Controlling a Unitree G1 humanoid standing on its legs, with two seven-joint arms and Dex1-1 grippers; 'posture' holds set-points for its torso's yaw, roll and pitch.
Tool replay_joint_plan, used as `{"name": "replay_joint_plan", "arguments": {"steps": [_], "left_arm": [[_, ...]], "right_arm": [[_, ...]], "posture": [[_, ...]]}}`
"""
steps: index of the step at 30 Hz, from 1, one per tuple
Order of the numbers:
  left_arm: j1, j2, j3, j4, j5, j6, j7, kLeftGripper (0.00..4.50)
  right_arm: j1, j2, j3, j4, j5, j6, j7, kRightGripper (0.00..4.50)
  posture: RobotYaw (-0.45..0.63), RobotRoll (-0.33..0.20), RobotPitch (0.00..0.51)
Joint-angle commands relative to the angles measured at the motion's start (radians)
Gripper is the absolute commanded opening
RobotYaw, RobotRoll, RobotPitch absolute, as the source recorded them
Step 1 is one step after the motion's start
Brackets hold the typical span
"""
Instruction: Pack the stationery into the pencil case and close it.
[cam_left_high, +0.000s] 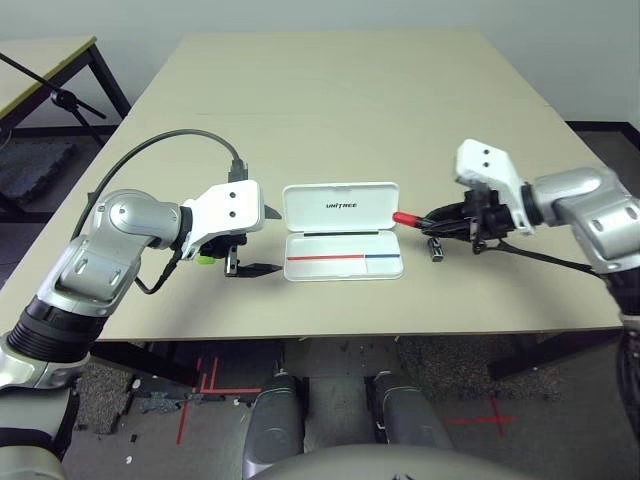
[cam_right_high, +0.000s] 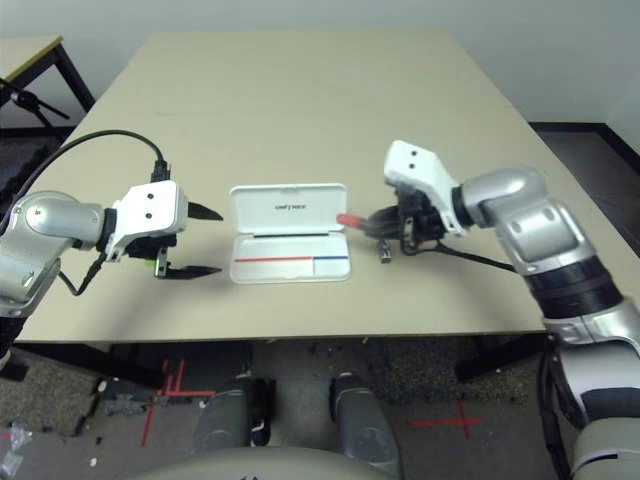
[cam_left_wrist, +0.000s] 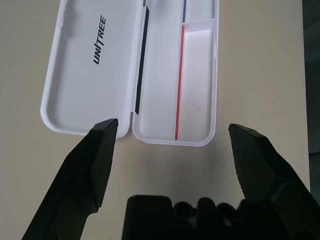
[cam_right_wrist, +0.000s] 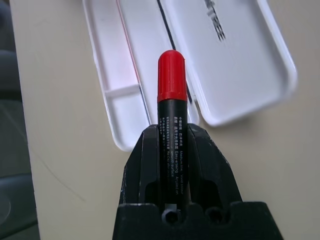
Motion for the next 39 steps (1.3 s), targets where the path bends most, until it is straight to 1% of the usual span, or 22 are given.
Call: {"name": "replay_joint_plan", "arguments": {"steps": [1,7,12,18,22,28,30,31,36,38,39], "left_arm": [[-0.03,-0.003,-0.004,0.004,0.004,-0.003,-0.01,4.5],[-0.037,-0.017,-0.016,-0.004,0.009,0.005,0.0,4.5],[-0.03,-0.023,-0.018,-0.013,0.015,0.012,0.007,4.5],[-0.026,-0.03,-0.02,-0.021,0.019,0.02,0.015,4.5],[-0.026,-0.037,-0.018,-0.031,0.015,0.031,0.022,4.5],[-0.02,-0.038,-0.017,-0.043,0.013,0.042,0.027,4.5],[-0.018,-0.038,-0.016,-0.045,0.014,0.044,0.029,4.5],[-0.018,-0.038,-0.015,-0.045,0.014,0.044,0.03,4.5],[-0.021,-0.049,-0.013,-0.04,0.01,0.04,0.038,4.5],[-0.019,-0.047,-0.013,-0.041,0.009,0.042,0.038,4.5],[-0.015,-0.044,-0.011,-0.041,0.009,0.042,0.037,4.5]], "right_arm": [[-0.062,0.044,0.061,0.033,-0.039,-0.024,0.02,0.52],[-0.136,0.136,0.15,0.089,-0.106,-0.068,0.036,0.52],[-0.158,0.218,0.192,0.148,-0.161,-0.108,0.01,0.52],[-0.153,0.306,0.209,0.248,-0.221,-0.171,-0.04,0.52],[-0.152,0.357,0.203,0.31,-0.238,-0.194,-0.068,0.52],[-0.153,0.388,0.194,0.37,-0.26,-0.237,-0.086,0.52],[-0.147,0.392,0.187,0.371,-0.263,-0.262,-0.098,1.28],[-0.146,0.393,0.185,0.371,-0.265,-0.267,-0.099,1.59],[-0.14,0.376,0.142,0.335,-0.217,-0.288,-0.062,3.44],[-0.138,0.344,0.111,0.304,-0.187,-0.277,-0.025,4.24],[-0.134,0.319,0.088,0.276,-0.158,-0.26,0.004,4.48]], "posture": [[-0.02,0.0,0.058],[-0.01,0.0,0.059],[0.0,0.0,0.061],[0.01,0.0,0.061],[0.02,0.0,0.062],[0.02,0.0,0.062],[0.02,0.0,0.062],[0.02,0.0,0.062],[0.02,0.0,0.06],[0.02,0.0,0.06],[0.02,0.0,0.06]]}}
